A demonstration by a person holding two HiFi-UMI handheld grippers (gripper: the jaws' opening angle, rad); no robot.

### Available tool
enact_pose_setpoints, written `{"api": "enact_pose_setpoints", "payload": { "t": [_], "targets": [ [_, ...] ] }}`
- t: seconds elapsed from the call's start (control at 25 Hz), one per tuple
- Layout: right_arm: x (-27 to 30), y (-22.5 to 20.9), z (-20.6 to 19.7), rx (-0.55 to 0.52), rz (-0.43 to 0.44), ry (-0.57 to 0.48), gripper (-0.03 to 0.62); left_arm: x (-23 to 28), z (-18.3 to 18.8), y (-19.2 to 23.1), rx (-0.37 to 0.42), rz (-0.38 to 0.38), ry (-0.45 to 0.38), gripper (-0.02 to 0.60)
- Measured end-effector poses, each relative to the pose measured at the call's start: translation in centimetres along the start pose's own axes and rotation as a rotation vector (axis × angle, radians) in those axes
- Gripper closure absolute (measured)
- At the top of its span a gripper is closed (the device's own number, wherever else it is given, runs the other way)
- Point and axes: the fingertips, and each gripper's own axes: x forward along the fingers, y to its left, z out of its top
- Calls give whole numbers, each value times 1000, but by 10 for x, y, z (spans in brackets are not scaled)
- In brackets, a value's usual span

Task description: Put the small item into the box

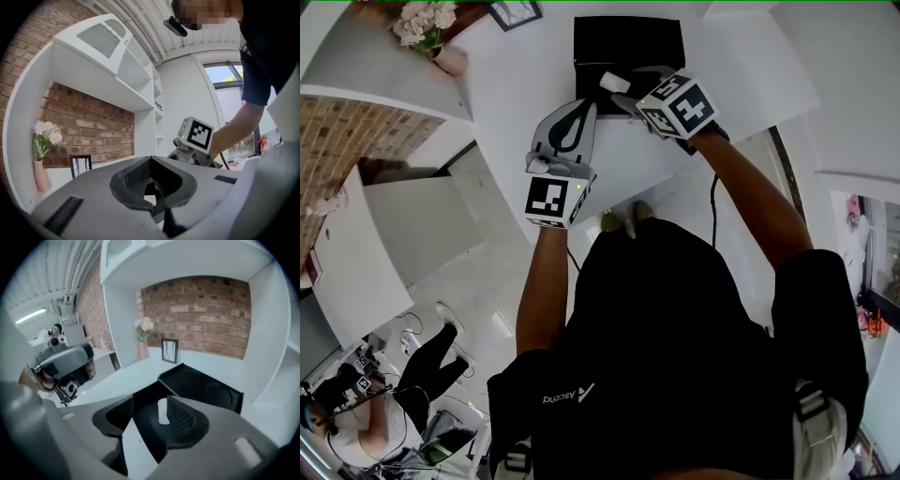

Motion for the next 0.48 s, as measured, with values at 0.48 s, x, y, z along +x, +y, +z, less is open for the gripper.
{"api": "enact_pose_setpoints", "payload": {
  "t": [0.48],
  "targets": [
    [-126,39,51,70,23,-473,473,-4,63,-43,65,-39,-56,583]
  ]
}}
